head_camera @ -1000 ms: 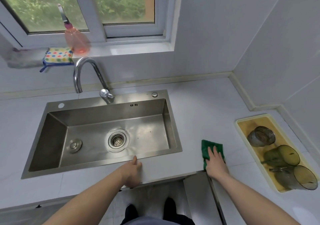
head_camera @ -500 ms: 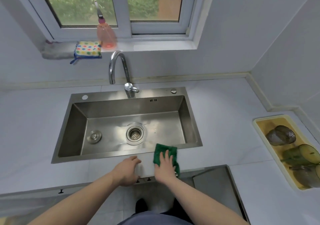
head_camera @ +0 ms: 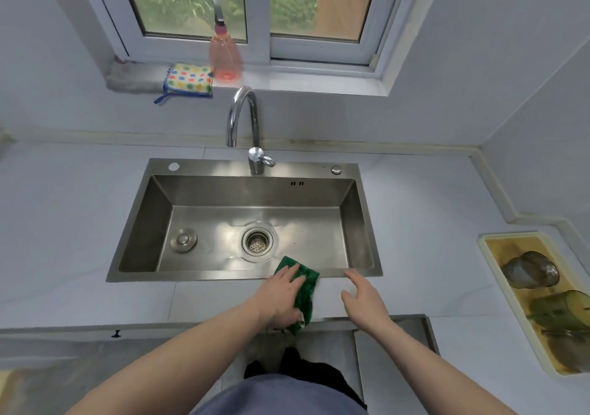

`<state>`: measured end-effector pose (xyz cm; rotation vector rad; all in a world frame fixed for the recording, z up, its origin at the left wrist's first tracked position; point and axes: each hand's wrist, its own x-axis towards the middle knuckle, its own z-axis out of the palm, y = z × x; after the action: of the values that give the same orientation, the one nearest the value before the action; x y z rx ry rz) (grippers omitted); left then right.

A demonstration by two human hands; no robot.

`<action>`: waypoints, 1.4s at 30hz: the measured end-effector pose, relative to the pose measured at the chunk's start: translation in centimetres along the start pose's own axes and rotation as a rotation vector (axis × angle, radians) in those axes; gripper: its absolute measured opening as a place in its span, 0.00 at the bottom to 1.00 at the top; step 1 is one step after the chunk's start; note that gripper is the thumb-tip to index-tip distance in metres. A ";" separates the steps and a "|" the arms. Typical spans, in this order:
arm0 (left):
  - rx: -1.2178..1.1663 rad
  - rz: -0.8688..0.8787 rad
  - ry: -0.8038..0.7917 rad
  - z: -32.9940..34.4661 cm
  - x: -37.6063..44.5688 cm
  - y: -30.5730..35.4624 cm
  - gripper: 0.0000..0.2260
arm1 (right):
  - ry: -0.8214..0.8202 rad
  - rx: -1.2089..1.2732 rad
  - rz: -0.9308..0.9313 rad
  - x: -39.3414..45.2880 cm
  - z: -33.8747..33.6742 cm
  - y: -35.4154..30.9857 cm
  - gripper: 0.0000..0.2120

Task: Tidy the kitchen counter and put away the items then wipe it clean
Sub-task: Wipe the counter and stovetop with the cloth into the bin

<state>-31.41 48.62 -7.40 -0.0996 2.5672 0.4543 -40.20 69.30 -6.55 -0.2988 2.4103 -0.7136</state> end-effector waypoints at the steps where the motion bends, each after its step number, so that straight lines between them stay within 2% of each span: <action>1: 0.029 -0.002 -0.019 0.4 0.7 0.5 0.39 | -0.007 -0.018 -0.004 0.1 -0.2 0.3 0.26; 5: 0.111 -0.037 -0.108 2.2 1.9 -0.1 0.37 | -0.032 -0.055 -0.057 1.0 -0.3 0.3 0.28; 11: 0.079 -0.037 -0.044 4.1 1.3 -2.2 0.35 | -0.084 -0.092 -0.182 2.9 1.6 -1.3 0.29; 18: -0.037 -0.222 -0.019 4.7 -3.1 -8.2 0.35 | -0.192 -0.196 -0.309 5.0 5.6 -5.4 0.32; 28: -0.221 -0.591 0.045 5.6 -12.0 -22.9 0.34 | -0.338 -0.467 -0.392 5.7 14.8 -13.7 0.36; 38: -0.235 -0.749 -0.025 5.0 -22.0 -42.9 0.35 | -0.356 -0.588 -0.323 3.5 26.7 -24.3 0.38; 42: -0.273 -0.805 -0.060 4.2 -23.9 -47.7 0.35 | -0.343 -0.601 -0.264 3.1 28.3 -25.9 0.38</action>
<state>-1.24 4.73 -12.86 -1.1368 2.1466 0.4634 -24.38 34.79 -12.74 -0.9147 2.2140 -0.0094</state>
